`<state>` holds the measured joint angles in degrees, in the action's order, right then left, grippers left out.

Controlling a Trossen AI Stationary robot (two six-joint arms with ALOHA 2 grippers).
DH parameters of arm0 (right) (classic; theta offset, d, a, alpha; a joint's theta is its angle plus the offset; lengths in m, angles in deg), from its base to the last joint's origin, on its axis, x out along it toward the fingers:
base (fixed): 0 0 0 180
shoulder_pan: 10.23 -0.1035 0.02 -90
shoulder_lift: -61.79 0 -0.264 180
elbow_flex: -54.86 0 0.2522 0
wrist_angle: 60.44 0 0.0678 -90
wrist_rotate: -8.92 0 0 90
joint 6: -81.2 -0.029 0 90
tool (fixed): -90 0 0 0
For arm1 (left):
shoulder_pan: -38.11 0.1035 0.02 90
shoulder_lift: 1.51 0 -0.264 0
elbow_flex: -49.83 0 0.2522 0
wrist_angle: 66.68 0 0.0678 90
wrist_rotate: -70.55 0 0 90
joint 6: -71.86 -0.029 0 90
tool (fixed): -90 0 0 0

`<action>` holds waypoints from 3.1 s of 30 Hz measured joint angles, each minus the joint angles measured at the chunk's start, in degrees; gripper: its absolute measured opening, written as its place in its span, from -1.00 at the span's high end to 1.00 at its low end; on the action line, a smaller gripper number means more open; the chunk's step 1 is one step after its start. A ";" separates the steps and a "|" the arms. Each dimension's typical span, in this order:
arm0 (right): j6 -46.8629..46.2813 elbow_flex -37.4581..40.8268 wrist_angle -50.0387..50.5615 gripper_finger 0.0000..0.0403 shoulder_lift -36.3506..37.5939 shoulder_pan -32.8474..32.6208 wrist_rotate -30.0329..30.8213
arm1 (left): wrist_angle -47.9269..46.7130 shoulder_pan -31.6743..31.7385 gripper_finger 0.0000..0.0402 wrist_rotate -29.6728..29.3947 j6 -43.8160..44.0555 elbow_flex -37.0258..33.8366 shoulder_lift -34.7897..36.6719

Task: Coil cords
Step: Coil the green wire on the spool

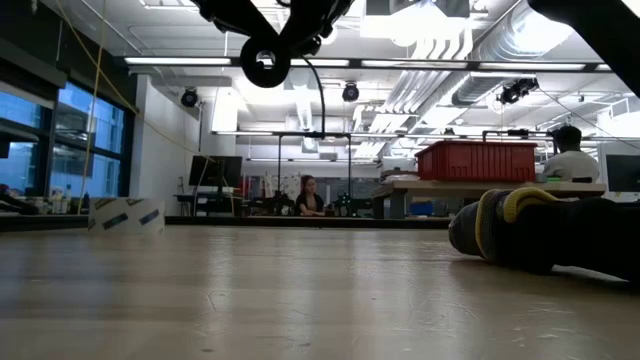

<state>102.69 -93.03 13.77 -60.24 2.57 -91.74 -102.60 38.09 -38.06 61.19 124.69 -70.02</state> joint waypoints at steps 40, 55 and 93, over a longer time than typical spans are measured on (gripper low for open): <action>-6.25 0.00 24.25 1.00 14.88 7.88 8.04 | -1.81 -1.95 1.00 -5.71 22.00 -7.26 16.74; -34.78 61.71 -40.27 1.00 43.16 -0.96 8.12 | -0.28 -1.90 1.00 -4.52 23.88 -7.82 16.50; -76.27 78.66 -92.54 1.00 30.60 -27.12 11.68 | 45.70 -1.27 1.00 6.12 31.44 -43.28 17.37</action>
<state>26.42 -14.36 -78.77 -29.64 -24.55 -80.06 -56.90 36.83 -31.94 92.63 81.41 -52.65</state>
